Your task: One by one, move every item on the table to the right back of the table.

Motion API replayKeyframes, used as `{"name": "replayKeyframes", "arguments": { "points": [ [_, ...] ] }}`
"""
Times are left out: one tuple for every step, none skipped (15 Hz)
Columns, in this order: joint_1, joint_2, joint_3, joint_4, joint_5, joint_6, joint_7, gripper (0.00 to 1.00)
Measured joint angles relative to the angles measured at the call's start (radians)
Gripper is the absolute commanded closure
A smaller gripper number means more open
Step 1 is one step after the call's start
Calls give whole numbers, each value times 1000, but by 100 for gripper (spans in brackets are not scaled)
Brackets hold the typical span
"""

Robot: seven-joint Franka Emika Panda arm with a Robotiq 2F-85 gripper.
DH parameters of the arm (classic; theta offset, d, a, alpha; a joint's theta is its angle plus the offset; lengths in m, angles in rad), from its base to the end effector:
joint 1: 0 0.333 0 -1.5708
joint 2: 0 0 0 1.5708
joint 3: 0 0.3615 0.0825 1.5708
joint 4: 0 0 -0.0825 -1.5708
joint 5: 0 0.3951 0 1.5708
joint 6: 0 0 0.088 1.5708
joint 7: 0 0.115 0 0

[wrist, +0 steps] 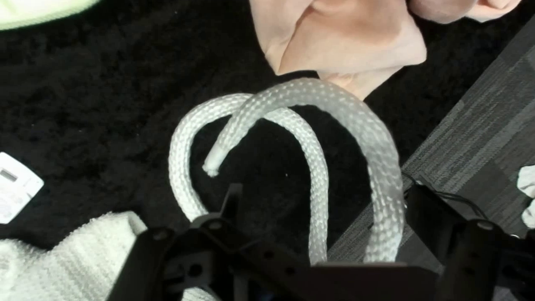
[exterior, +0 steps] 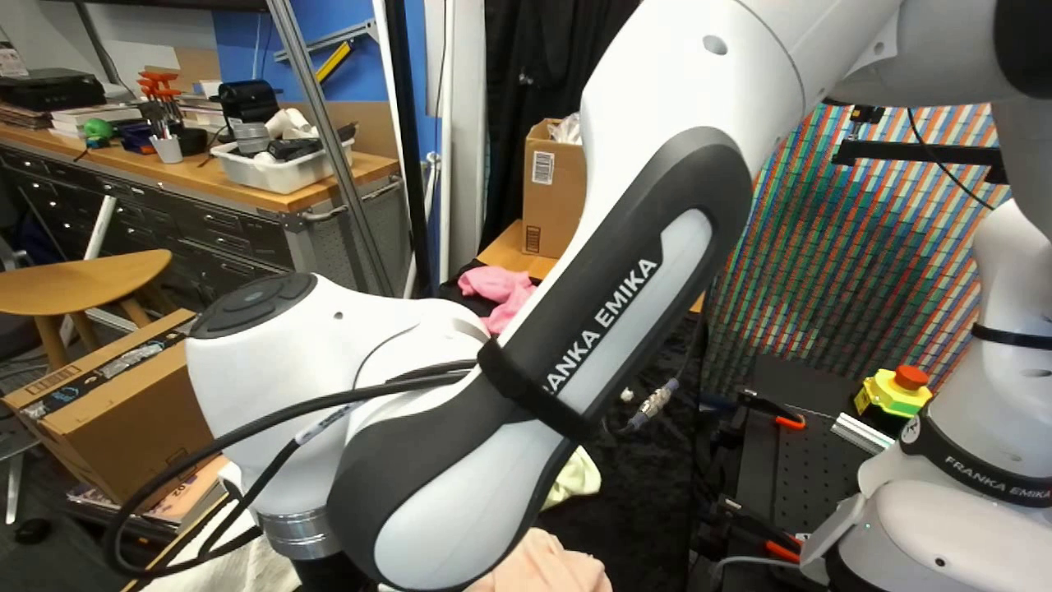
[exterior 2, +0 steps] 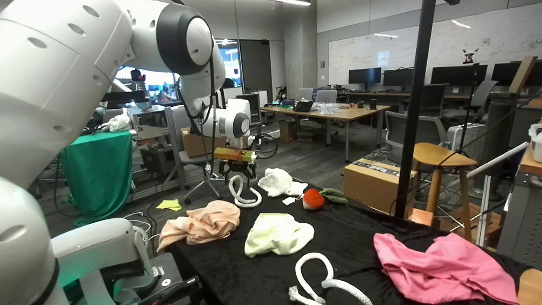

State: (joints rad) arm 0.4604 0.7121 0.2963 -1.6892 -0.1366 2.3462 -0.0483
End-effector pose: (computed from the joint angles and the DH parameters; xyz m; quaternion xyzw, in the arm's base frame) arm 0.5363 0.4665 0.2144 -0.9128 -0.4054 0.0262 0.0418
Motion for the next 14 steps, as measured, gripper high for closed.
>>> {"name": "replayKeyframes", "arguments": {
  "points": [
    [4,2,-6,4,-3,0,0,0],
    [8,3,-12,7,-6,0,0,0],
    [10,4,-16,10,-8,0,0,0],
    [10,4,-18,12,-10,0,0,0],
    [10,4,-20,14,-11,0,0,3],
    [10,4,-20,16,-11,0,0,15],
    [10,4,-21,18,-11,0,0,22],
    [10,4,-21,19,-11,0,0,23],
    [10,4,-22,21,-11,0,0,31],
    [10,4,-22,21,-11,-1,0,42],
    [10,5,-23,21,-11,-1,0,54],
    [10,5,-23,22,-11,-1,0,61],
    [10,5,-24,22,-11,-1,0,69],
    [10,6,-26,22,-11,-1,0,76]
  ]
}}
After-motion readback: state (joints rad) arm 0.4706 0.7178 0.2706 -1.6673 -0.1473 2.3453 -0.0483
